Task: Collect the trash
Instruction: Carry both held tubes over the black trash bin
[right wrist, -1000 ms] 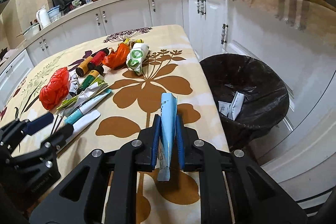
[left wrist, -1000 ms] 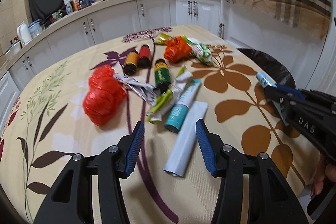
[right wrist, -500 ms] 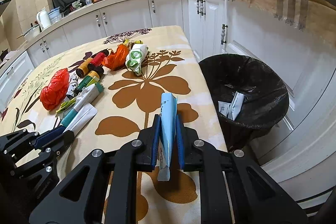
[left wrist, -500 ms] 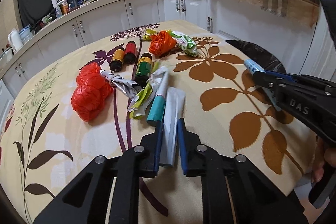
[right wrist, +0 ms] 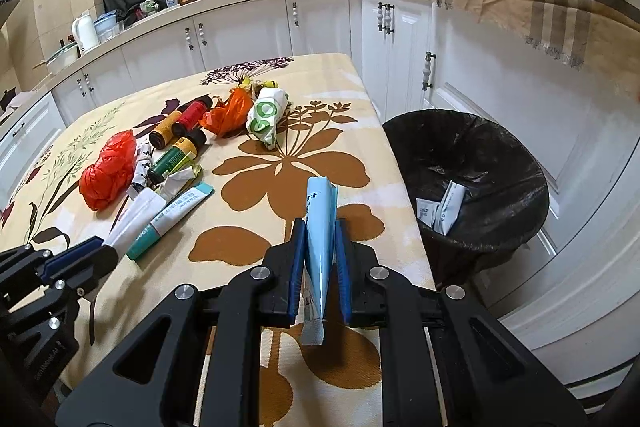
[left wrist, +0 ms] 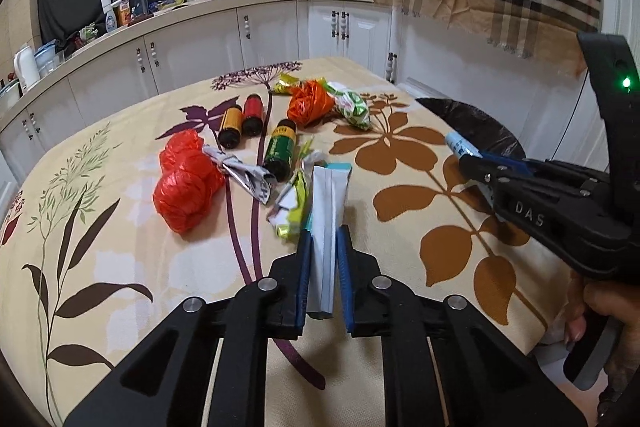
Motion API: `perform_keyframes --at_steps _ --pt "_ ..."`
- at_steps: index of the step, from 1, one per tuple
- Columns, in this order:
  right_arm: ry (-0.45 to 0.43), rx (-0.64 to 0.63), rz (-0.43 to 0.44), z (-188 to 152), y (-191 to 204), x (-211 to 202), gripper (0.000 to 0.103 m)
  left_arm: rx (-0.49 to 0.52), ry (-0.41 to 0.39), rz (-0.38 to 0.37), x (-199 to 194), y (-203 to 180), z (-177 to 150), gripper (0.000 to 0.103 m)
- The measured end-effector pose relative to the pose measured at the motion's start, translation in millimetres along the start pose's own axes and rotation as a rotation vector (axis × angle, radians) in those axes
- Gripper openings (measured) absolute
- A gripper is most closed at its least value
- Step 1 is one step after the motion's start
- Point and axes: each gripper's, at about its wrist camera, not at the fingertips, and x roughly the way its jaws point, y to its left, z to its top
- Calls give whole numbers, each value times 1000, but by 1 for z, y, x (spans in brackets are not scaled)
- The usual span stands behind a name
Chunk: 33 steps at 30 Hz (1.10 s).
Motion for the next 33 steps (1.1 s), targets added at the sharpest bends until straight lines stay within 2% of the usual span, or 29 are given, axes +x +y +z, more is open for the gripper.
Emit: perform_keyframes --at_steps 11,19,25,33 --pt "-37 11 -38 16 -13 -4 15 3 -86 -6 3 -9 29 14" --pt "-107 33 -121 44 -46 -5 15 5 -158 -14 23 -28 69 14" --pt "-164 45 -195 68 -78 1 15 28 -177 -38 44 -52 94 14" --pt "-169 64 -265 86 -114 27 15 71 -169 -56 85 -88 127 14"
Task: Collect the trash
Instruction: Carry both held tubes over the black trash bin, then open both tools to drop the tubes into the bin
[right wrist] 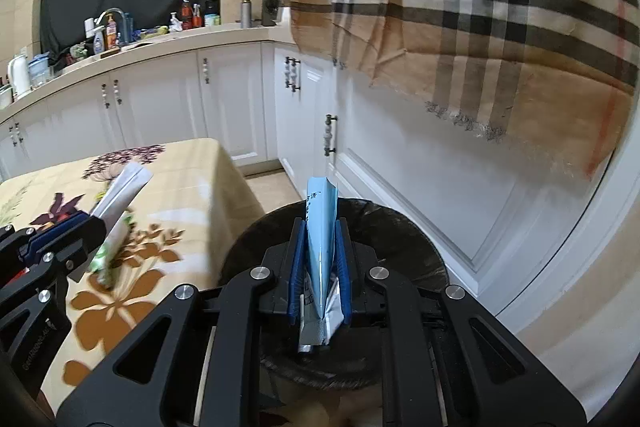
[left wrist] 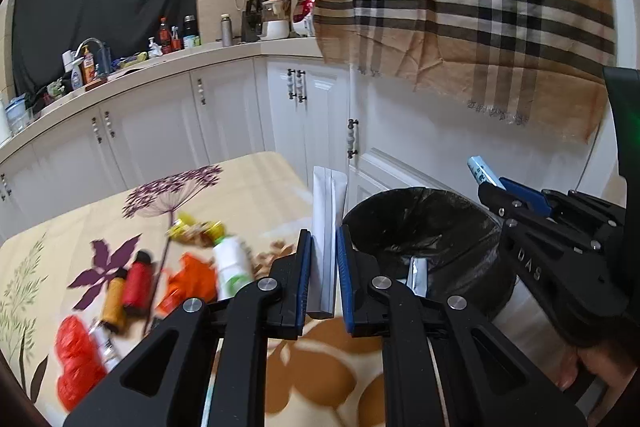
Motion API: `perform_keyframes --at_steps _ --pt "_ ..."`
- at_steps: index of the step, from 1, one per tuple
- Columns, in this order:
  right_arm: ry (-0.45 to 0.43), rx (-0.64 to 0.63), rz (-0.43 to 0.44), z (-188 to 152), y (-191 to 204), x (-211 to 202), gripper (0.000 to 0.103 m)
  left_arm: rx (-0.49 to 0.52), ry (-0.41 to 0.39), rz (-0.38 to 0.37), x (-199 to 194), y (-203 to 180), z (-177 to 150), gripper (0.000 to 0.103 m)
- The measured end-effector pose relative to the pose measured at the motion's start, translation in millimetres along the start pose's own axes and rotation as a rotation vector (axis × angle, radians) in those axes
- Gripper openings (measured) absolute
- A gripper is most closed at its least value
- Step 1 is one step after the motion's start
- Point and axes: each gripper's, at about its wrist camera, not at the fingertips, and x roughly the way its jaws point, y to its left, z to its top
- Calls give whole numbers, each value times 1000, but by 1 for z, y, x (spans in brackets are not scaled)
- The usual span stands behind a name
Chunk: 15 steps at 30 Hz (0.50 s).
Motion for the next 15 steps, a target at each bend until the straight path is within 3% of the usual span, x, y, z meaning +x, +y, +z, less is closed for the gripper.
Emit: perform_keyframes --at_steps 12,13,15 --pt "43 52 -53 4 -33 54 17 46 48 -19 65 -33 24 15" --pt "49 55 -55 4 -35 59 19 49 53 -20 68 -35 25 15" --pt "55 64 -68 4 -38 66 36 52 78 -23 78 -39 27 19"
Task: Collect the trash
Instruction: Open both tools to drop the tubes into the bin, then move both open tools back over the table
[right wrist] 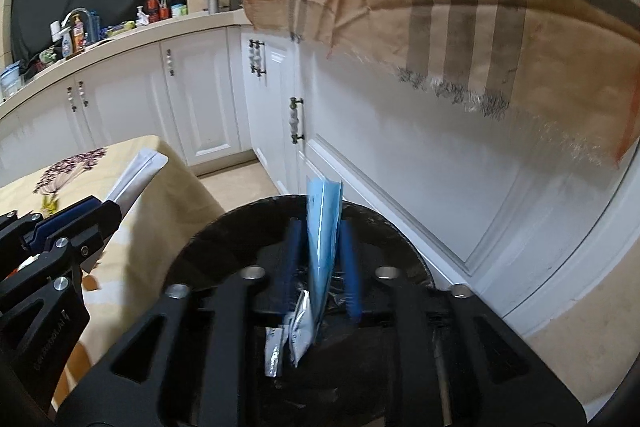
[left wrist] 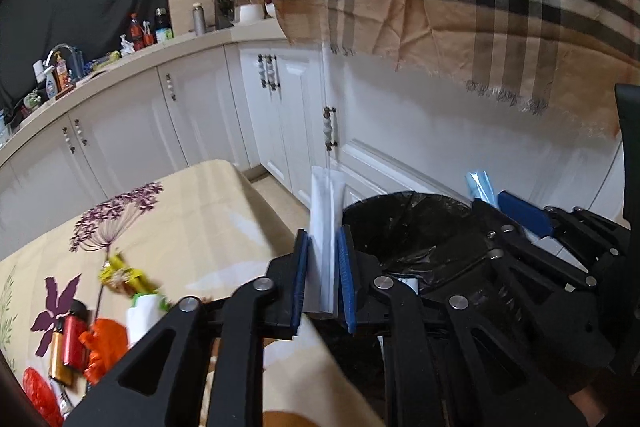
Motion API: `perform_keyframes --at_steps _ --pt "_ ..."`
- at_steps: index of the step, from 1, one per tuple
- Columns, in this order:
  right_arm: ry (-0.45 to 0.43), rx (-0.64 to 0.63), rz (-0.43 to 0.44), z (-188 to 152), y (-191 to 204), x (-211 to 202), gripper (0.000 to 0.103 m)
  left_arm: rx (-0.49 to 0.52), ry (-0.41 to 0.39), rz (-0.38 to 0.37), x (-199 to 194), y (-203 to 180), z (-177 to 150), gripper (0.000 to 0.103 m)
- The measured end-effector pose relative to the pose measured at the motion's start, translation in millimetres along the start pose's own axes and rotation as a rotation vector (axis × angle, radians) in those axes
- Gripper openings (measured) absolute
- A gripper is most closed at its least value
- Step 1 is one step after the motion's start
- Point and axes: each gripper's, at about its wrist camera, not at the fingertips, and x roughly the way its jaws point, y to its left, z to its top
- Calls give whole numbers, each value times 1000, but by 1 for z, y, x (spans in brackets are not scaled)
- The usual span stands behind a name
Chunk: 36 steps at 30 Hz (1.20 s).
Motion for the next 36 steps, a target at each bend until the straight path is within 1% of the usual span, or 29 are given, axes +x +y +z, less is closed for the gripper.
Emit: perform_keyframes --at_steps 1,2,3,5,7,9,11,18,21,24,28,32,36 --pt "-1 6 -6 0 -1 2 42 -1 4 -2 2 -1 0 19" --pt "-1 12 -13 0 -3 5 43 -2 12 -5 5 -1 0 22" --pt "0 14 -16 0 -4 5 43 -3 16 -6 6 -1 -1 27" --pt "1 16 -25 -1 -4 6 52 -4 19 0 8 -1 -2 34" --pt "-2 12 -32 -1 -4 5 54 -9 16 0 6 0 -3 37" --pt "-2 8 -37 -2 -5 4 58 -14 10 8 4 2 -2 42" --pt "3 10 -34 -2 -4 1 67 -24 6 12 0 6 -2 45" --pt "-7 -10 -4 -6 12 -26 74 -52 -12 36 -30 28 -14 50" --pt "-12 -24 25 -8 25 -41 79 -61 -14 55 -45 41 -23 52" --pt "-12 -45 57 -12 40 -57 80 -74 -19 81 -64 56 -33 54" --pt "1 -47 121 -21 61 -77 81 -99 -22 131 -92 84 -53 56" --pt "-18 -61 152 -30 85 -97 90 -127 -10 189 -114 110 -74 57" --pt "-26 -58 180 -40 102 -110 90 -154 1 253 -132 134 -96 58"
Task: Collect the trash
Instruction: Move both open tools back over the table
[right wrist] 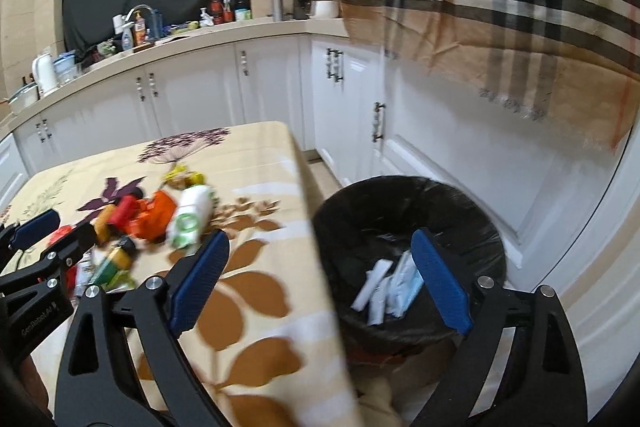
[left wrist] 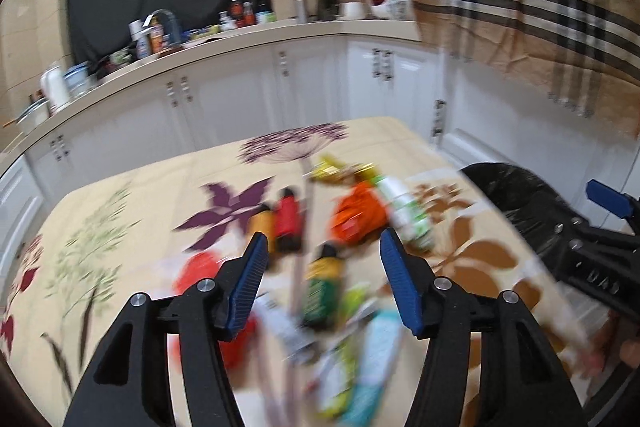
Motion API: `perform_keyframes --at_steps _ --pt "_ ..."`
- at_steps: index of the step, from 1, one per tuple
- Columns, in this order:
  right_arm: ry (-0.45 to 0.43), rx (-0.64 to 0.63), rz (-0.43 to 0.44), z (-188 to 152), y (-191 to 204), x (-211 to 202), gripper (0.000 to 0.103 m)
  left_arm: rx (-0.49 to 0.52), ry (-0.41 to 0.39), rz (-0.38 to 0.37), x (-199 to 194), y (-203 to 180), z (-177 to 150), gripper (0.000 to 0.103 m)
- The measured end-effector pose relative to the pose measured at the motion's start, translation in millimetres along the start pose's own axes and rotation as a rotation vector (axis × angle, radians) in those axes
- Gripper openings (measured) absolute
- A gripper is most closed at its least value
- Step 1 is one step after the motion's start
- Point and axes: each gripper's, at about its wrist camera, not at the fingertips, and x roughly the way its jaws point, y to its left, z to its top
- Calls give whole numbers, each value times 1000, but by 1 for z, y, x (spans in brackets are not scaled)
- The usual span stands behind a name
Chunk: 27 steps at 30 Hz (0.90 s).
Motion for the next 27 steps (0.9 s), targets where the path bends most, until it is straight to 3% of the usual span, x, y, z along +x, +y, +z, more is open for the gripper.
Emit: perform_keyframes --at_steps 4,16,21,27 --pt "39 0 60 -10 22 -5 90 -34 10 66 -11 32 -18 58" --pt "124 -184 109 -42 105 -10 90 -116 31 187 -29 101 -53 59" --pt "185 -250 112 -53 129 -2 90 -161 50 187 -29 121 -61 59" --pt "232 -285 77 -57 131 4 90 -174 42 171 -30 127 -61 59"
